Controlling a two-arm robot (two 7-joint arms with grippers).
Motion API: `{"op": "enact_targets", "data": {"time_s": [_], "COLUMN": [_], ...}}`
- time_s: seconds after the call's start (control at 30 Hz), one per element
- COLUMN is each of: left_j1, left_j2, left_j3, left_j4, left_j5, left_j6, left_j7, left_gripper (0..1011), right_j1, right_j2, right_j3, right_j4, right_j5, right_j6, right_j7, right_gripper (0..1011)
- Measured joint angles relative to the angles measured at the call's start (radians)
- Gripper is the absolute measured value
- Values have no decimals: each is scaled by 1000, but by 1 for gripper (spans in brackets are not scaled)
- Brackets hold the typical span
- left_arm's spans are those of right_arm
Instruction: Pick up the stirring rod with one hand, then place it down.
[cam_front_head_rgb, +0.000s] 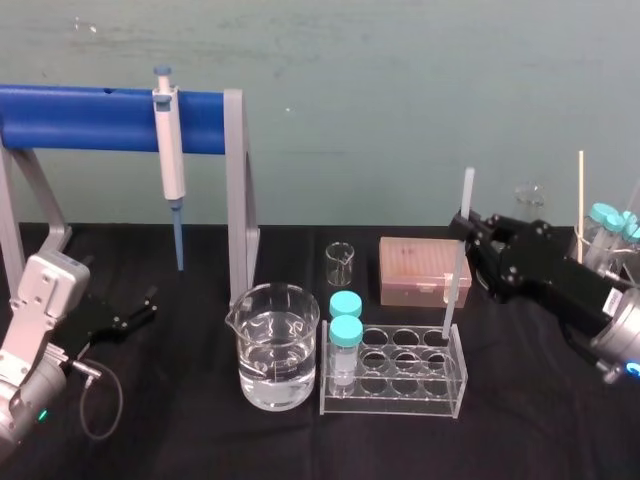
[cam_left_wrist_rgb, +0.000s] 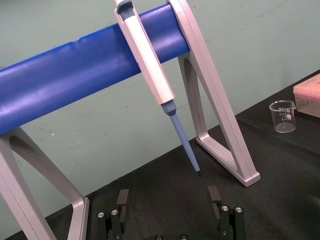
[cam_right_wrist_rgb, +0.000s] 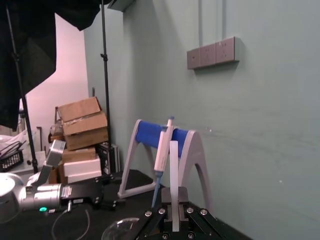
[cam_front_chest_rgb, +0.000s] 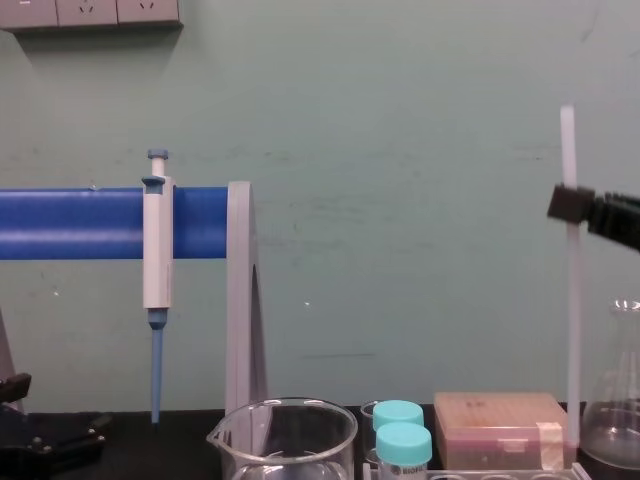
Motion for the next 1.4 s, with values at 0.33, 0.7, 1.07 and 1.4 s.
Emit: {"op": "enact_targets", "data": {"time_s": [0.33,0.7,1.07,1.4], "left_j1": [0,0,0,0], "left_j2": [0,0,0,0], "left_j3": [0,0,0,0], "left_j4": [0,0,0,0], "left_j5": [0,0,0,0], "left_j6": [0,0,0,0], "left_j7": [0,0,0,0], "left_gripper": [1000,1000,1000,1000], "right_j1": [16,24,47,50], "right_j2": [-10,-19,-64,-90], "right_j3": [-27,-49,-62,-82], "right_j4": [70,119,197,268], "right_j5": [-9,-38,-48,-84], "right_j6": [-20,-19,-56,-80], "right_j7": [20,17,31,39], "right_gripper": [70,70,70,70]}}
